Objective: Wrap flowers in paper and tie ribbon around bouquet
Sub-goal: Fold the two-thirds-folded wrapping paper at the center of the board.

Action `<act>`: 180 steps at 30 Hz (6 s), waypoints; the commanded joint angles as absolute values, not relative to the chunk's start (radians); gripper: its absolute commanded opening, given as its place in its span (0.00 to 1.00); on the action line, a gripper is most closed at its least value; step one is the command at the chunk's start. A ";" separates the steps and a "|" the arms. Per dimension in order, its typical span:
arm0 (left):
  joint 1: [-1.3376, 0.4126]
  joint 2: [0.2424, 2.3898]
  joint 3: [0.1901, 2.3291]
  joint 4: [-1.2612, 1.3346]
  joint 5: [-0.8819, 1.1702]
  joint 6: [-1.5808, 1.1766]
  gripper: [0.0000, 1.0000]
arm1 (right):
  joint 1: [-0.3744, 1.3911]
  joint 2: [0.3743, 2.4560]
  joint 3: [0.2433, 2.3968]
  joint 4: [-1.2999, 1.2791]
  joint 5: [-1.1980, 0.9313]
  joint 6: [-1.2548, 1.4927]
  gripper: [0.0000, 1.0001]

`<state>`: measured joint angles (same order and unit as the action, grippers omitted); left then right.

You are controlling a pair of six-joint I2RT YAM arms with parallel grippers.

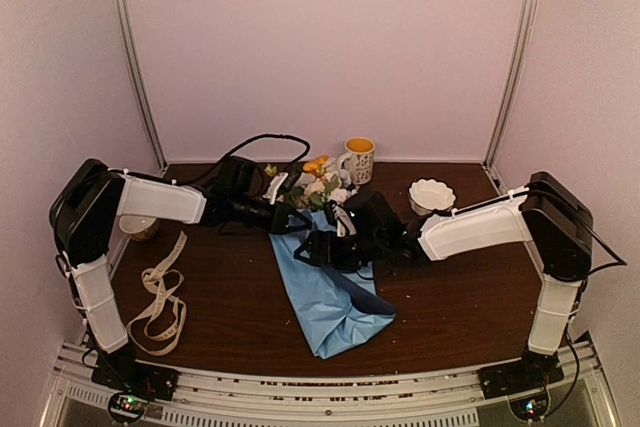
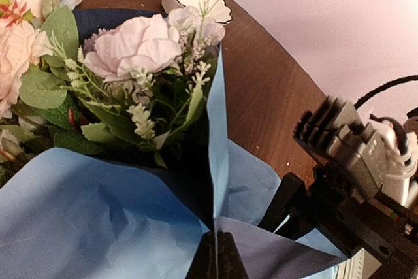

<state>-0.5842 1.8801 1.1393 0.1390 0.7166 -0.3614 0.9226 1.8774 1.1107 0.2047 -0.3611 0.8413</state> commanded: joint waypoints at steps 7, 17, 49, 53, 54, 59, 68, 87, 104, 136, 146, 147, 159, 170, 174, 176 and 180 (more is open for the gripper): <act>-0.543 1.916 1.147 0.177 0.688 -0.336 0.00 | 0.950 1.646 1.112 -0.235 -0.155 0.673 0.79; -0.543 1.963 1.154 0.161 0.665 -0.312 0.00 | 1.124 1.366 0.893 -0.414 -0.041 0.676 0.85; -0.513 1.991 1.155 0.137 0.632 -0.293 0.00 | 1.283 1.440 0.857 -0.553 0.272 0.810 0.20; -0.503 2.002 1.160 0.143 0.631 -0.292 0.00 | 1.324 1.500 0.898 -0.652 0.311 0.808 0.00; -0.500 2.005 1.160 0.144 0.629 -0.292 0.00 | 1.339 1.521 0.916 -0.689 0.335 0.807 0.00; -0.494 2.028 1.158 0.153 0.627 -0.293 0.00 | 1.428 1.625 1.045 -0.883 0.455 0.775 0.00; -0.494 2.049 1.139 0.179 0.638 -0.293 0.00 | 1.569 1.662 1.143 -0.830 0.417 0.510 0.32; -0.493 2.048 1.127 0.192 0.657 -0.289 0.00 | 1.114 1.574 1.161 -0.449 -0.052 0.569 0.63; -0.492 2.048 1.132 0.181 0.655 -0.284 0.00 | 1.108 1.655 1.253 -0.557 -0.024 0.588 0.35; -0.493 2.046 1.111 0.252 0.652 -0.381 0.15 | 1.265 1.842 1.450 -0.711 0.096 0.483 0.00; -0.494 1.812 1.004 0.255 0.574 -0.479 0.65 | 1.273 2.005 1.548 -0.817 0.116 0.430 0.00; -0.493 1.786 0.993 0.248 0.572 -0.483 0.66 | 1.274 2.006 1.550 -0.816 0.115 0.429 0.00; -0.562 1.725 0.983 0.185 0.618 -0.501 0.78 | 1.286 2.027 1.585 -0.836 0.122 0.412 0.00; -0.652 1.720 1.034 0.122 0.566 -0.444 0.81 | 1.302 2.059 1.626 -0.885 0.146 0.399 0.00; -0.661 1.706 1.032 0.098 0.566 -0.432 0.82 | 1.303 2.066 1.638 -0.893 0.148 0.397 0.00; -0.668 1.687 1.027 0.075 0.566 -0.410 0.88 | 1.303 2.068 1.640 -0.897 0.152 0.396 0.00; -0.698 1.644 1.040 -0.012 0.526 -0.348 0.90 | 1.303 2.070 1.641 -0.899 0.157 0.391 0.00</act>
<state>-0.6720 1.7134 1.0088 0.0517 0.5606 -0.4259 1.2964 2.0537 1.6165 -0.8776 0.1284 0.3988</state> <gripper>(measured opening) 0.899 0.010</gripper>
